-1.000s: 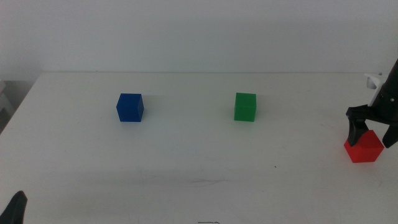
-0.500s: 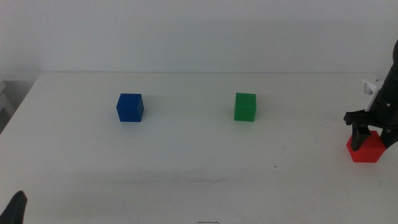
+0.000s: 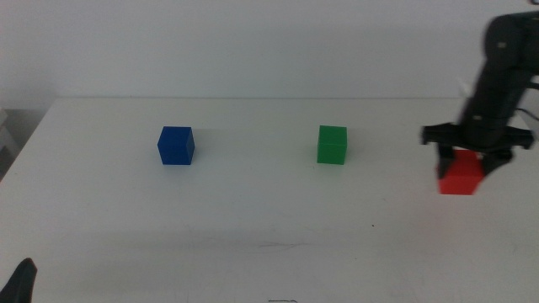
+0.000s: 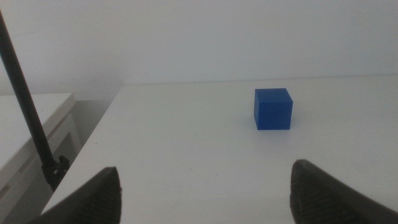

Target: Stack red cubes first, then green, then blue cubes in a specific spot.

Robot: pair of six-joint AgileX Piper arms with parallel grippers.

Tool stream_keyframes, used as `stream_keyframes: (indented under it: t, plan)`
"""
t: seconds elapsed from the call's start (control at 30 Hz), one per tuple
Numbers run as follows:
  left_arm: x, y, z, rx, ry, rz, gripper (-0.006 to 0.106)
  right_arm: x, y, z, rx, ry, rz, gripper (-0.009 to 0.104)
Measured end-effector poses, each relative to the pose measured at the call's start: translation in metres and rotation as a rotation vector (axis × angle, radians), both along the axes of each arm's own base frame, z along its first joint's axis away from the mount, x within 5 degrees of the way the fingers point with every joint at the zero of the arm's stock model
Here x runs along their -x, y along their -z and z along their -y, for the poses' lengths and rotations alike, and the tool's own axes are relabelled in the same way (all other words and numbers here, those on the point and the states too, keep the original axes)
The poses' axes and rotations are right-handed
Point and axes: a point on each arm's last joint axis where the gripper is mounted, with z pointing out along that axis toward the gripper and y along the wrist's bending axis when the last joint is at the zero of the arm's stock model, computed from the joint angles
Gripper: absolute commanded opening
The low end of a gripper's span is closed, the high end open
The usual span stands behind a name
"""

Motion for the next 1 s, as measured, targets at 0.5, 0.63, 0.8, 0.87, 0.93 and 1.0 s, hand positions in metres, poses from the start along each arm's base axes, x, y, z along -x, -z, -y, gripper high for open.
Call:
stream_keyframes:
  t: [0.5,0.63,0.8,0.87,0.93,1.0]
  plan:
    - [0.0,0.0,0.0,0.0,0.0,-0.001,0.092,0.032,-0.007,-0.19,-0.092,-0.167,0.07,-0.001]
    - [0.0,0.0,0.0,0.0,0.0,-0.001,0.092,0.038,0.009,-0.222,-0.123,-0.193,0.036,-0.001]
    - [0.0,0.0,0.0,0.0,0.0,-0.001,0.092,0.041,0.037,-0.237,-0.157,-0.178,-0.056,-0.001]
    - [0.0,0.0,0.0,0.0,0.0,-0.001,0.092,0.041,0.04,-0.238,-0.161,-0.175,-0.065,-0.001]
    - [0.0,0.0,0.0,0.0,0.0,-0.001,0.092,0.041,0.04,-0.238,-0.162,-0.174,-0.064,-0.001]
    - [0.0,0.0,0.0,0.0,0.0,-0.001,0.092,0.041,0.04,-0.238,-0.159,-0.163,-0.063,-0.001]
